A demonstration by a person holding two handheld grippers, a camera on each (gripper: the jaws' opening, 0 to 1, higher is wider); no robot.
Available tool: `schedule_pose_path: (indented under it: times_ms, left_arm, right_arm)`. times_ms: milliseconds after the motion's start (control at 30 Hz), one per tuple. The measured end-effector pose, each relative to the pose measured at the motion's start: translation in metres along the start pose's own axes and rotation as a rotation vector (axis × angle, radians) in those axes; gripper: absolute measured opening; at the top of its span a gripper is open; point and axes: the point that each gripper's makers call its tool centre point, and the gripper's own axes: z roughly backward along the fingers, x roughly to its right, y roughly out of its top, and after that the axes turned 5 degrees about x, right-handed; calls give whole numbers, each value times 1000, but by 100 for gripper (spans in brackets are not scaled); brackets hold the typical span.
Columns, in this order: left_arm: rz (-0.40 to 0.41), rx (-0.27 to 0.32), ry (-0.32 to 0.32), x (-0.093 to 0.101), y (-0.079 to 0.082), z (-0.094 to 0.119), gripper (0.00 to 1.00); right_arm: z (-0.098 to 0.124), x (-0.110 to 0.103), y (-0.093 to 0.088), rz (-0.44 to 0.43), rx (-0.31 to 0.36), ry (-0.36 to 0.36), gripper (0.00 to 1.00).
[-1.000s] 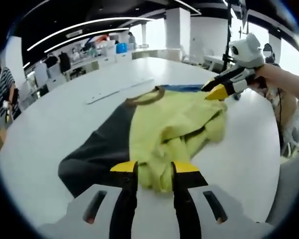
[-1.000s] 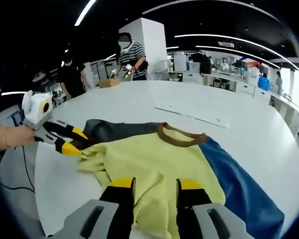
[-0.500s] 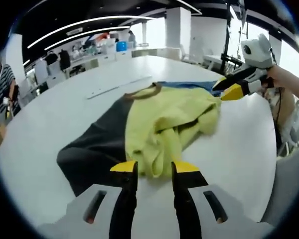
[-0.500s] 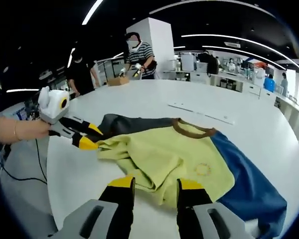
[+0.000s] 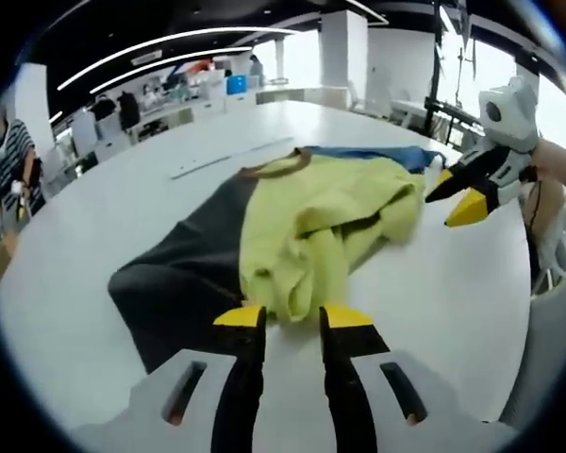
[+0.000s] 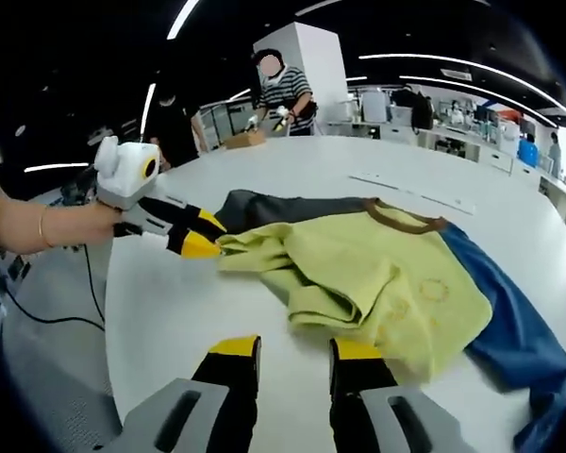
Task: Fold the garment on the visible template until the final outline fits inside the template.
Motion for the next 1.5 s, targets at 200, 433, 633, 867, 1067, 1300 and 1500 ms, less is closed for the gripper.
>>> schedule_pose_path:
  times_ms: [200, 433, 633, 867, 1067, 1300, 1500]
  left_arm:
    - [-2, -18, 9, -1, -4, -3, 18]
    - [-1, -16, 8, 2, -5, -8, 12]
    - [26, -23, 31, -4, -8, -13, 6]
    - [63, -2, 42, -6, -8, -14, 3]
    - [64, 16, 39, -6, -4, -12, 1]
    - [37, 62, 41, -4, 14, 1, 0]
    - [33, 110, 55, -1, 34, 16, 0]
  right_arm:
    - [-17, -3, -4, 6, 20, 9, 21]
    - [-33, 1, -2, 14, 50, -12, 18]
    - [-43, 3, -5, 29, 55, -41, 18]
    - [-49, 11, -2, 62, 73, -94, 9]
    - [-47, 16, -1, 62, 77, -113, 0]
    - [-30, 14, 9, 94, 90, -97, 0]
    - [-8, 14, 15, 106, 90, -96, 0]
